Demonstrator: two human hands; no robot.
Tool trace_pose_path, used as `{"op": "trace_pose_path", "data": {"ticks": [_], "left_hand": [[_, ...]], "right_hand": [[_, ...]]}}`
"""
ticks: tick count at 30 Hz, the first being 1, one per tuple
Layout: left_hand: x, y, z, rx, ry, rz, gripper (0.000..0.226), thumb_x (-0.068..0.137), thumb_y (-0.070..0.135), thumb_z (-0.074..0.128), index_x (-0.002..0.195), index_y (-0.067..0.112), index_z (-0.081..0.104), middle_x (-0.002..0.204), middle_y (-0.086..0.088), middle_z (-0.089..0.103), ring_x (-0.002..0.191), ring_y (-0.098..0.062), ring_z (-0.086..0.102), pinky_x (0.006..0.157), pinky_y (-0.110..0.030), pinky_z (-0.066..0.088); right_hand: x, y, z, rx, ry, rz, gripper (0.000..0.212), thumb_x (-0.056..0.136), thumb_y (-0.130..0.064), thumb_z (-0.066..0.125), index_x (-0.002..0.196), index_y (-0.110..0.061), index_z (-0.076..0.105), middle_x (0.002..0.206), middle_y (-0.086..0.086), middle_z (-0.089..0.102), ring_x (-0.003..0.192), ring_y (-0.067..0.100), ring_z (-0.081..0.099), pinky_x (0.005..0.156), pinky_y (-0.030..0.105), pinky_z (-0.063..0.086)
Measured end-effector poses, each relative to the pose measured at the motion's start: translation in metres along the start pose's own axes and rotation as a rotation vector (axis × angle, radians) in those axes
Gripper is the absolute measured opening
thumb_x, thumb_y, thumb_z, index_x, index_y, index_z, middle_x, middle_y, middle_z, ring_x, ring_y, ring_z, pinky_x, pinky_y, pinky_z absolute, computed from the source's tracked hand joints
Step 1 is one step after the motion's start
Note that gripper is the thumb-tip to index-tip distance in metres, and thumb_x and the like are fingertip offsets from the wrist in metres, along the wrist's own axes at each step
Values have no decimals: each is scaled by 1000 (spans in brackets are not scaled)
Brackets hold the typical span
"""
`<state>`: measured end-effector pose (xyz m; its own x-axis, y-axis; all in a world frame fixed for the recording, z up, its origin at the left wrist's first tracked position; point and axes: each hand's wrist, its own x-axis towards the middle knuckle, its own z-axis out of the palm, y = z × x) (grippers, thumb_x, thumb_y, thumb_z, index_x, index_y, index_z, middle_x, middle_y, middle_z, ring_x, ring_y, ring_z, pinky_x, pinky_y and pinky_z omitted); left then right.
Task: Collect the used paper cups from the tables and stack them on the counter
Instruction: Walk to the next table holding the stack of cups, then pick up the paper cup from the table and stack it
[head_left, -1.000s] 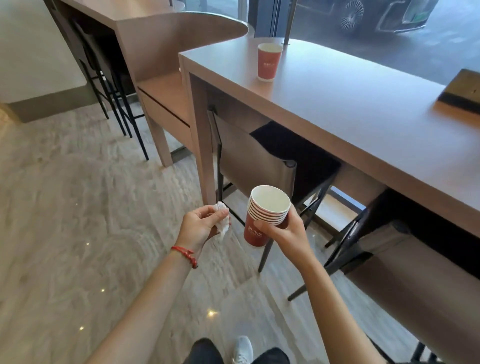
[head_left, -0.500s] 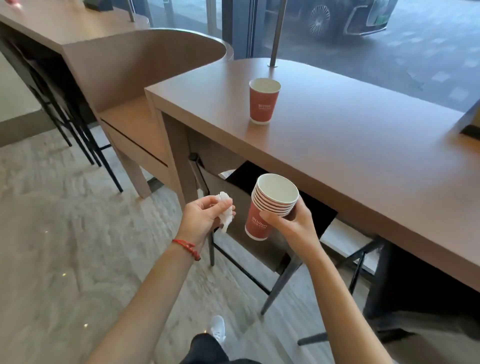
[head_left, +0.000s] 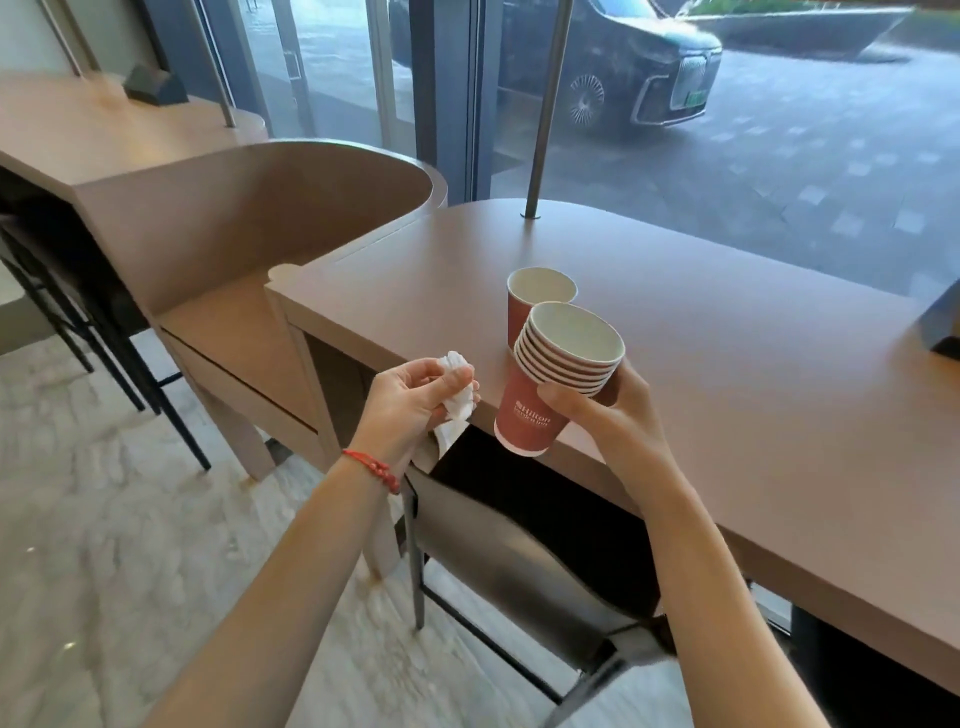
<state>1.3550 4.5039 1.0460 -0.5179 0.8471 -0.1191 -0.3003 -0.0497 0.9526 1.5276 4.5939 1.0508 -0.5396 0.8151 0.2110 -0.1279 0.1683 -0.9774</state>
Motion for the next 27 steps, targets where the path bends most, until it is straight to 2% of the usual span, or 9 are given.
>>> {"op": "trace_pose_path", "data": {"ticks": [3,7,9,13,17,23,27], "left_hand": [[10,11,5,-20,28,14,35,57,27,73,84,5,66,69,0,72,66,-12,69,61,-22,56],[18,19,11,-66,53,18,33,65,19,72,90,-1,64,75,-8,68,63,-12,68,60,-22,56],[22,22,13,-68,61,33,26,73,13,69,93,-3,62,78,-10,66,62,-12,67,60,-21,56],[29,23,13,-61,69,55,15,78,9,67,88,-1,63,77,-11,65,61,-12,66,61,-21,55],[32,20,12,-38,74,58,11,77,8,68,84,1,63,77,-12,64,62,-13,66,59,-20,54],[31,14,4,-39,114,43,9,76,8,69,80,2,63,73,-9,67,63,-14,67,63,-23,56],[28,12,3,-64,135,42,8,76,5,68,81,1,63,65,-5,68,60,-14,67,63,-23,57]], "right_hand": [[22,-17,-4,0,5,-31,53,64,-12,73,115,-11,55,90,-12,71,84,0,66,69,13,50],[50,-43,-10,-22,4,-82,58,63,-13,76,117,-8,55,97,-4,68,84,-3,65,69,11,49],[65,-54,-11,-30,8,-121,62,65,-10,79,122,-7,53,104,3,66,91,4,64,72,14,50],[92,-67,-11,-68,40,-184,53,73,-9,76,121,-7,53,107,5,65,98,14,63,76,18,51],[112,-66,-9,-151,68,-203,56,75,-17,77,124,-13,49,115,4,63,105,16,61,82,24,53],[120,-45,-10,-238,87,-180,61,74,-19,79,125,-9,49,115,6,62,101,16,60,75,18,51],[120,-30,-6,-266,75,-149,61,73,-19,79,125,-9,48,116,6,61,101,17,59,76,21,49]]}}
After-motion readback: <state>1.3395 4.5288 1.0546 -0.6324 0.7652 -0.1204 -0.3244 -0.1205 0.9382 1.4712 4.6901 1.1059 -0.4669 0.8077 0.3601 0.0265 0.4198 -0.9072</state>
